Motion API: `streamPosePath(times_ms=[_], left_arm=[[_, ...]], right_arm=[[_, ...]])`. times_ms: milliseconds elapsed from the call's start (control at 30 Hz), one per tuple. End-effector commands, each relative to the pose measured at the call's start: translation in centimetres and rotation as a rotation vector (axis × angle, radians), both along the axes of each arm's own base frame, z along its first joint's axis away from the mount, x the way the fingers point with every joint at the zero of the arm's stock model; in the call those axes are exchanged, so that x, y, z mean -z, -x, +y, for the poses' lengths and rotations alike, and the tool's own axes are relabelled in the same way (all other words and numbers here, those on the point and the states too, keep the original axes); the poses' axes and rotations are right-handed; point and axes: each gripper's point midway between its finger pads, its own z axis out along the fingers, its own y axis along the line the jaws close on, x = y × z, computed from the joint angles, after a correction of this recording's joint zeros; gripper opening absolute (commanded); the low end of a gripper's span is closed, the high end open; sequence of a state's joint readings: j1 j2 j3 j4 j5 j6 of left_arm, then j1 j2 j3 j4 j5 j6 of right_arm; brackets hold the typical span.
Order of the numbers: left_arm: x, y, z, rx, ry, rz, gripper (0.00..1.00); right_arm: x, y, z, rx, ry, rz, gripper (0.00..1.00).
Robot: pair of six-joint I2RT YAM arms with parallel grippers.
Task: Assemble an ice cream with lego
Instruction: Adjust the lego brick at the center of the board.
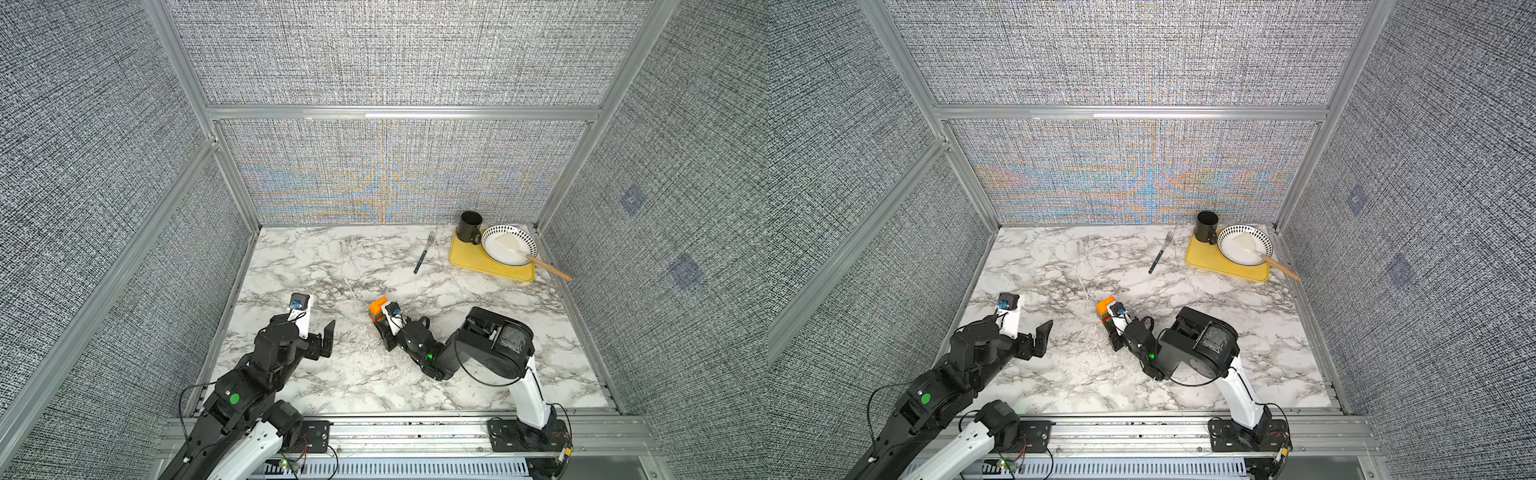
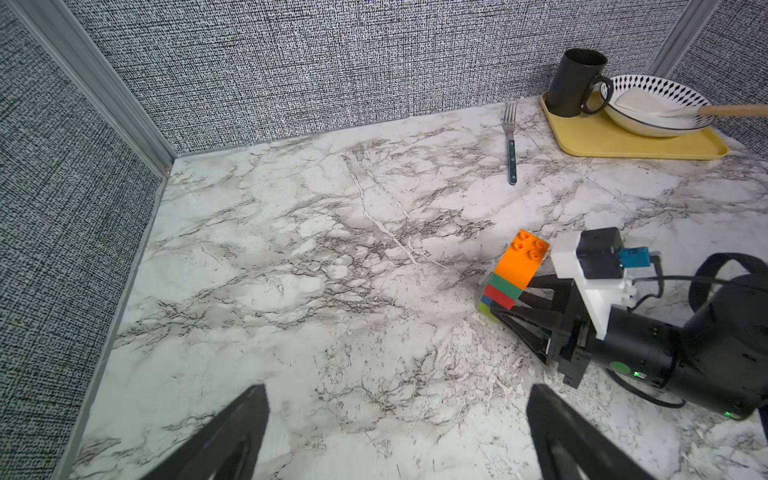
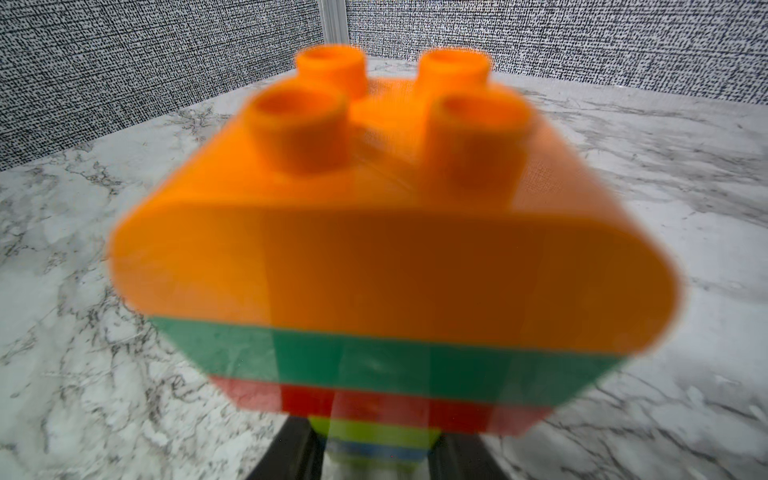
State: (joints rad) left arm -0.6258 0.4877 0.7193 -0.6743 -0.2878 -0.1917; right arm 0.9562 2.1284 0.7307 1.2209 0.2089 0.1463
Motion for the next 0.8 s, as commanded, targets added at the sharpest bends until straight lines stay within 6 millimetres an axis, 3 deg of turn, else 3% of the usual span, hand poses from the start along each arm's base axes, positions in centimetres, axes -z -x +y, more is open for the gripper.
streamPosePath(times_ms=[0,433,767], left_arm=[[-0.4,-0.2,-0.3,0.010,0.013,-0.017,1.00],[-0.3,-0.2,-0.5,0.019,0.022,-0.009,1.00],[-0.3,-0.1,-0.9,0.035,0.032,-0.004,1.00]], right_arm=[[-1.2,-0.4,0.0,0.018,-0.018,-0.025,0.35],[-2.2,-0.1,-0.9,0.003,0.069,0.073,0.22],[-2.7,2.2,-2.5,-0.064,0.236,0.377,0.21]])
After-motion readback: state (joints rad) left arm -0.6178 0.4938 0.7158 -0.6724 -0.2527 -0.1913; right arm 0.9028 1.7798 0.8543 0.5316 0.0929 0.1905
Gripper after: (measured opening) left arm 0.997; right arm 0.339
